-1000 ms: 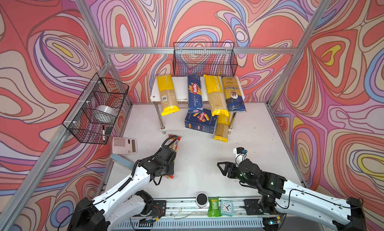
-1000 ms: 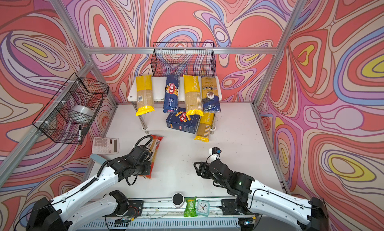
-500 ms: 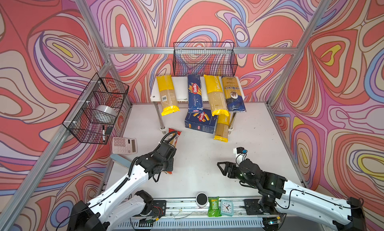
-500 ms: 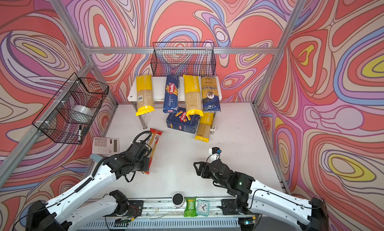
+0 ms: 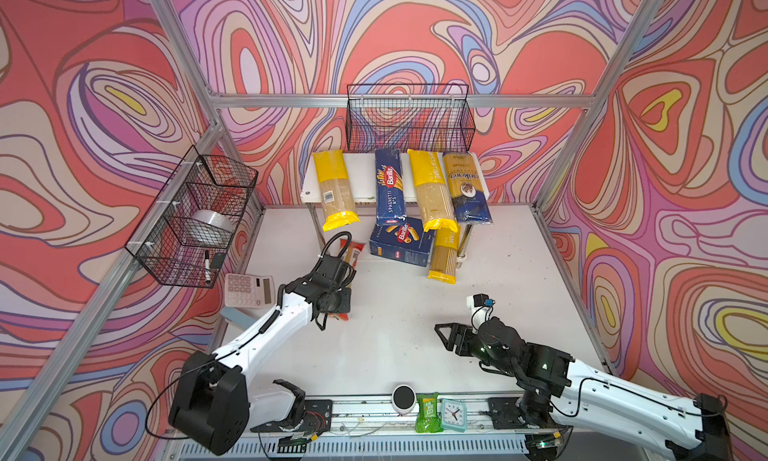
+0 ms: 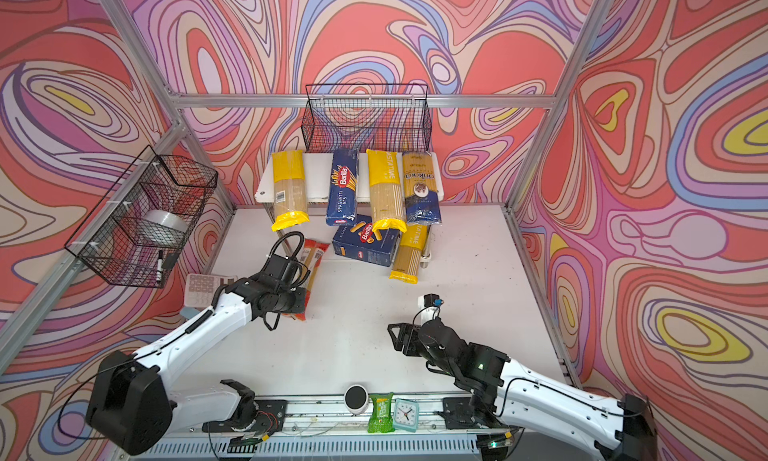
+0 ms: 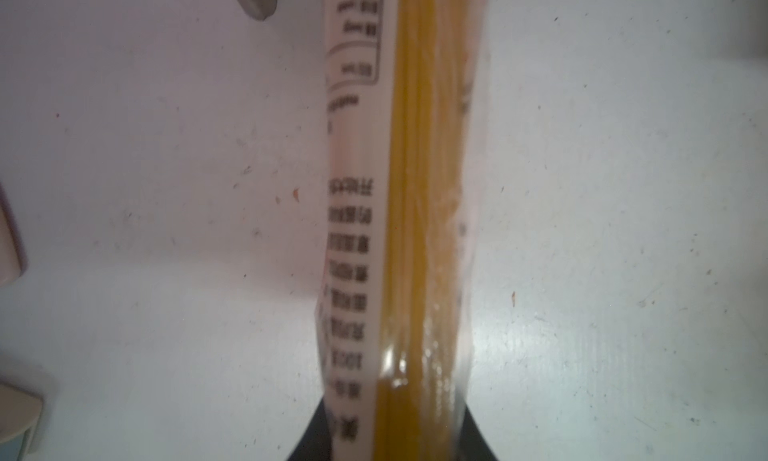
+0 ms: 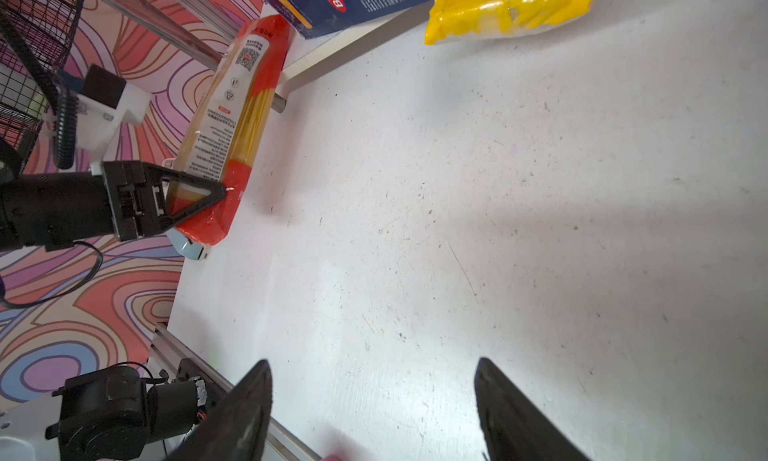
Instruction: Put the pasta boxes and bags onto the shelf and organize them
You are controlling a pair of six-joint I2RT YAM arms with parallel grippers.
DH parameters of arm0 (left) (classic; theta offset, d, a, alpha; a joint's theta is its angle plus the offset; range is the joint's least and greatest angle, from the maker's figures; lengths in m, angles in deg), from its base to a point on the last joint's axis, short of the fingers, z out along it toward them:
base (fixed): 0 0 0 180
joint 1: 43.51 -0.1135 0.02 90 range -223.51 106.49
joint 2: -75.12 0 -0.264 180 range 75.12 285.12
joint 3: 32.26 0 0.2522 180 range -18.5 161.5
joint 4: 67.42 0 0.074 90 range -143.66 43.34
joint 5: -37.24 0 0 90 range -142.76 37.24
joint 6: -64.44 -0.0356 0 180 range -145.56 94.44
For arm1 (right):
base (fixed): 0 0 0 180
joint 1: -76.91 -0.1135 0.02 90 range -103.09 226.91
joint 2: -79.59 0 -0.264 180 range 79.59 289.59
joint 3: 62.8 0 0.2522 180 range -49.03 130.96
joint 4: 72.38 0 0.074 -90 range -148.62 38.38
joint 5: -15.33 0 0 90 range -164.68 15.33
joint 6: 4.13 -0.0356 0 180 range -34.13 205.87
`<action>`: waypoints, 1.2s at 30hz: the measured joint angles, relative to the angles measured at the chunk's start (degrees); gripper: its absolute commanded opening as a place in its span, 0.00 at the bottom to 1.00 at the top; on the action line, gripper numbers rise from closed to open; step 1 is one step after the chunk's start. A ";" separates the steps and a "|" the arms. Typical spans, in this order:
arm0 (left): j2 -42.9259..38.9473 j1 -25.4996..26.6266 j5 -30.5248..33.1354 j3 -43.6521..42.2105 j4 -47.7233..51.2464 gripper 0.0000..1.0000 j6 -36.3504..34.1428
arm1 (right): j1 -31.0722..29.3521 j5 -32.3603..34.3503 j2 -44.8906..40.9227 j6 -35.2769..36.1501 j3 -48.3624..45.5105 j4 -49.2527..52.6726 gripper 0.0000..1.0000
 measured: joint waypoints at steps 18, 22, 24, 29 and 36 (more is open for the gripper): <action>17.18 -5.81 -3.61 13.05 -7.23 0.07 -4.76 | 0.00 1.33 4.35 -0.15 0.76 0.17 0.79; 20.24 -6.62 -4.17 15.72 -8.55 0.08 -5.77 | 0.00 0.90 6.82 -0.39 0.76 -1.75 0.79; 21.38 -7.06 -4.50 16.63 -9.46 0.08 -6.03 | 0.00 0.44 8.57 -0.68 0.79 -3.15 0.79; 24.50 -7.93 -5.38 19.96 -10.43 0.19 -6.51 | 0.00 -0.42 12.59 -1.07 1.77 -4.39 0.79; 27.26 -8.22 -5.46 22.95 -11.15 0.43 -7.54 | 0.00 -0.35 11.96 -1.09 3.13 -5.31 0.79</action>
